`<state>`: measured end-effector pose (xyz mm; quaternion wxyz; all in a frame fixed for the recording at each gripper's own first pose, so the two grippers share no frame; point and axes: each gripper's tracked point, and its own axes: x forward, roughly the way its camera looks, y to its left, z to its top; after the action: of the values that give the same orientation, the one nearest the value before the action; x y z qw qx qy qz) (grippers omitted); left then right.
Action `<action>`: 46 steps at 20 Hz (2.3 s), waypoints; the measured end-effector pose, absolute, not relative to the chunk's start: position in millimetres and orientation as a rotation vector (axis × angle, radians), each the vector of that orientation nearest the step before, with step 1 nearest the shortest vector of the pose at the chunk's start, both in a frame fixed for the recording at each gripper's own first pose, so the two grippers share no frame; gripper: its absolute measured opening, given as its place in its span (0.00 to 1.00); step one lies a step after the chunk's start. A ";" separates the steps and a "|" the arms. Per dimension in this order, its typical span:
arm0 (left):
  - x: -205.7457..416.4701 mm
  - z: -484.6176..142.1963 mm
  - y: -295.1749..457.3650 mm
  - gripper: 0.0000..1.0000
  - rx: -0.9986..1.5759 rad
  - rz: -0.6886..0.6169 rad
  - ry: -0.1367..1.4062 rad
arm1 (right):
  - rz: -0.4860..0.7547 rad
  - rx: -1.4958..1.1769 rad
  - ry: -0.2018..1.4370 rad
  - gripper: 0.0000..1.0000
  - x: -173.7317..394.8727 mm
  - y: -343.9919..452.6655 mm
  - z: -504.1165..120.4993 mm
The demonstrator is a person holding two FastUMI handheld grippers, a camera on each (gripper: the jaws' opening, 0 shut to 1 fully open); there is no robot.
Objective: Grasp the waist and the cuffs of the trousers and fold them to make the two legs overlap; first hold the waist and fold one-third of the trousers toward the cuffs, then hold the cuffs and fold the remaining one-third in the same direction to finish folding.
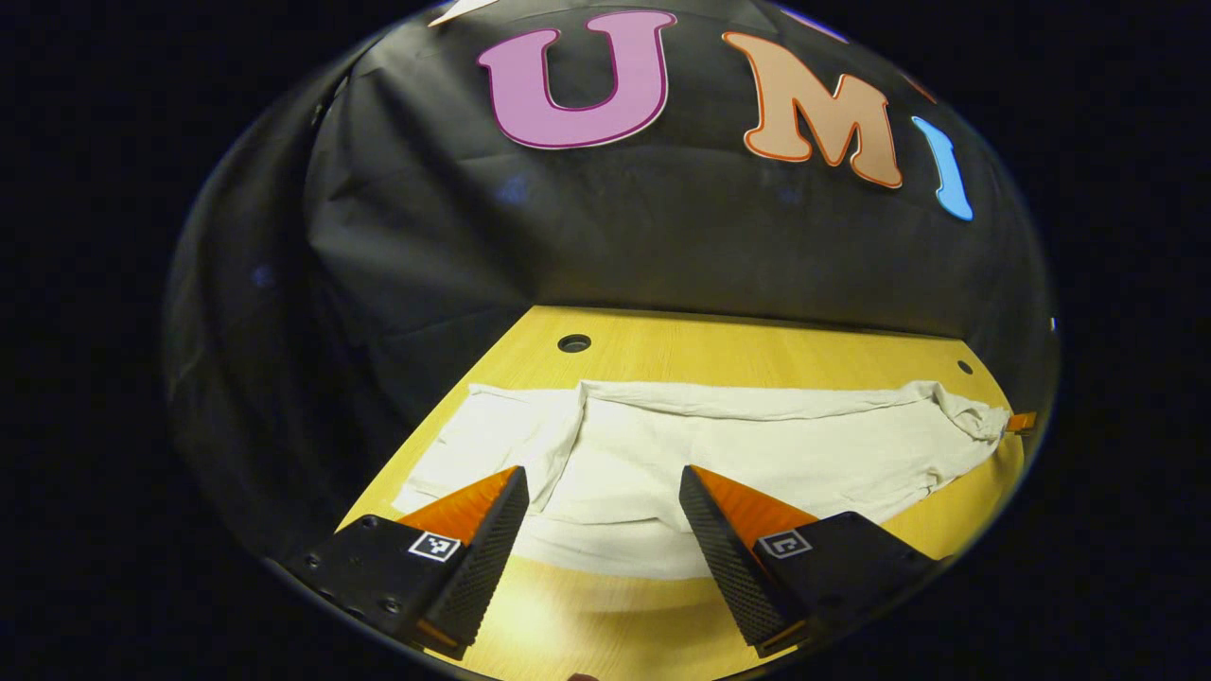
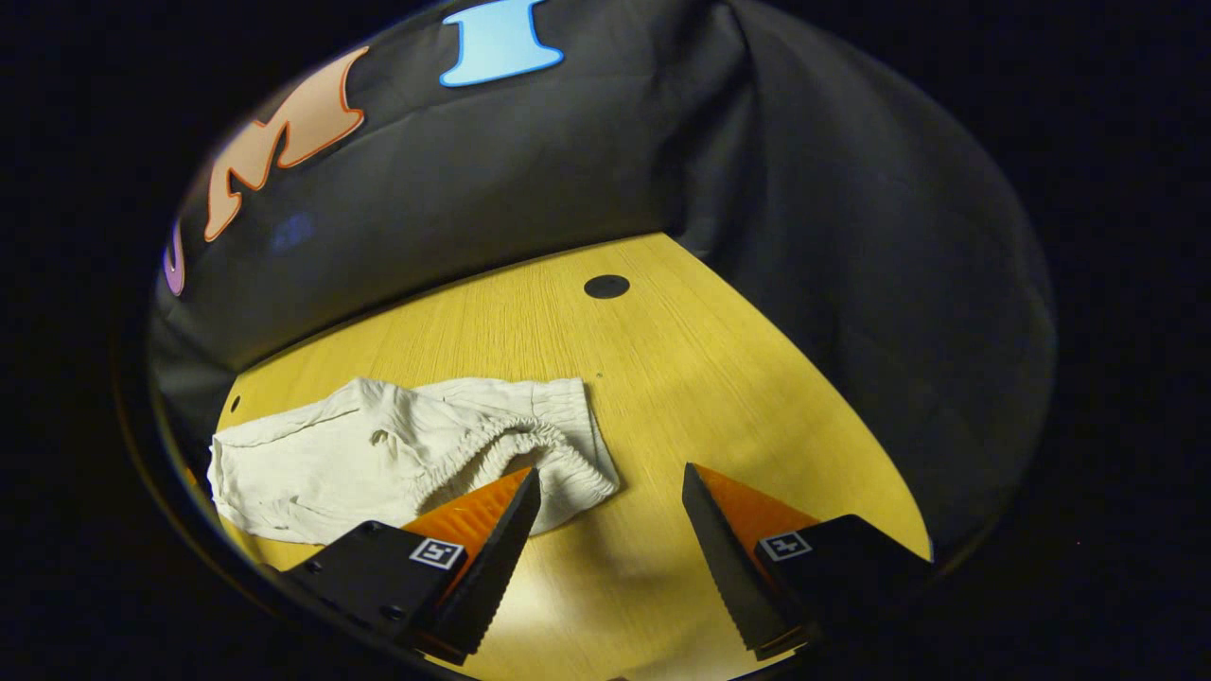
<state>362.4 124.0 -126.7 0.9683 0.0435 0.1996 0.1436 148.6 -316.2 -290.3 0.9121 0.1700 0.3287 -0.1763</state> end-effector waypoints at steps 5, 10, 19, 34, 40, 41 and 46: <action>366.7 -125.4 123.3 0.98 0.078 0.310 0.394 | -0.337 0.507 0.672 0.93 154.1 -312.2 -298.5; 370.4 -125.9 119.3 0.98 0.110 0.276 0.386 | -0.334 0.612 0.648 0.58 162.3 -303.3 -306.7; 368.5 -118.9 111.7 0.98 0.078 0.210 0.378 | -0.359 0.640 0.563 0.17 163.7 -293.9 -268.9; 357.7 -106.0 191.2 0.96 -0.051 0.122 0.358 | -0.122 0.346 0.390 0.16 146.5 -242.1 -153.9; 355.0 -106.7 250.1 0.96 -0.039 0.120 0.361 | 0.019 0.274 0.395 0.16 142.1 -213.6 -150.3; 353.8 -108.7 259.6 0.96 -0.041 0.122 0.364 | 0.042 0.268 0.402 0.16 141.7 -213.1 -150.6; 351.5 -124.3 308.7 0.96 -0.056 0.153 0.375 | 0.137 0.191 0.453 0.16 137.1 -220.3 -142.9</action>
<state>351.5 308.7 -124.3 0.9792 -0.0278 0.1860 0.0759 137.1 -220.3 -142.9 0.9676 0.0946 0.2243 0.0675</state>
